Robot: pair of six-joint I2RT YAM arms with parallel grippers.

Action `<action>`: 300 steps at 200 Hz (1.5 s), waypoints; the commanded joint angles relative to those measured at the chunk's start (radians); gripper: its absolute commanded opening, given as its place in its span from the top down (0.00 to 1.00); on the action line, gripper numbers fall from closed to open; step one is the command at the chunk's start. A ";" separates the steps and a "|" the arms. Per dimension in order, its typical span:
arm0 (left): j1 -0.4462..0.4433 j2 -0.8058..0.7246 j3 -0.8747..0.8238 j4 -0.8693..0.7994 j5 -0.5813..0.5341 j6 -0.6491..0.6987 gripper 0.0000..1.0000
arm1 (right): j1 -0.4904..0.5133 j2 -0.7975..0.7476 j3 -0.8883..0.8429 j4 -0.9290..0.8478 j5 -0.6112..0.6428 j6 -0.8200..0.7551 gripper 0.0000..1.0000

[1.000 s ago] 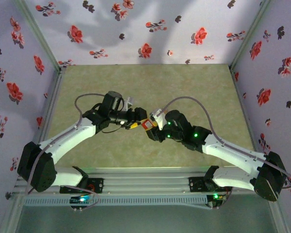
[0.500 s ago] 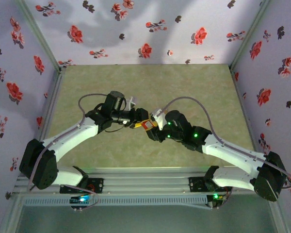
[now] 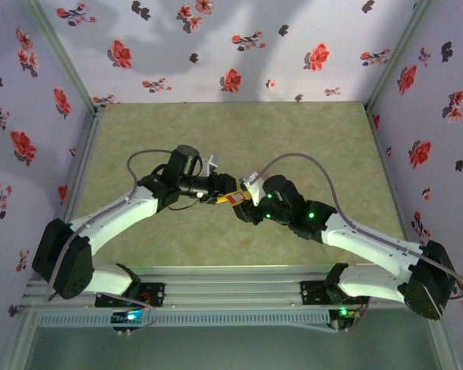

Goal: Lock with the key

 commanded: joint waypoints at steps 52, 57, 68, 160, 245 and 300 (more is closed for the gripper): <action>-0.012 0.014 -0.016 0.032 0.033 0.001 0.75 | -0.002 -0.026 -0.006 0.039 0.036 0.012 1.00; -0.013 0.016 -0.015 0.033 0.033 0.000 0.76 | -0.002 -0.025 -0.005 0.039 0.038 0.014 1.00; -0.013 0.016 -0.015 0.033 0.032 0.000 0.80 | -0.003 -0.025 -0.005 0.038 0.039 0.014 1.00; -0.002 0.011 -0.045 0.074 -0.008 -0.021 1.00 | -0.001 -0.046 -0.017 0.038 0.047 0.015 0.66; 0.044 0.009 -0.093 0.153 -0.037 -0.077 1.00 | -0.002 -0.114 -0.043 0.045 0.082 0.020 0.10; 0.092 -0.001 -0.204 0.389 -0.080 -0.219 1.00 | -0.006 -0.187 -0.054 0.061 0.227 0.176 0.01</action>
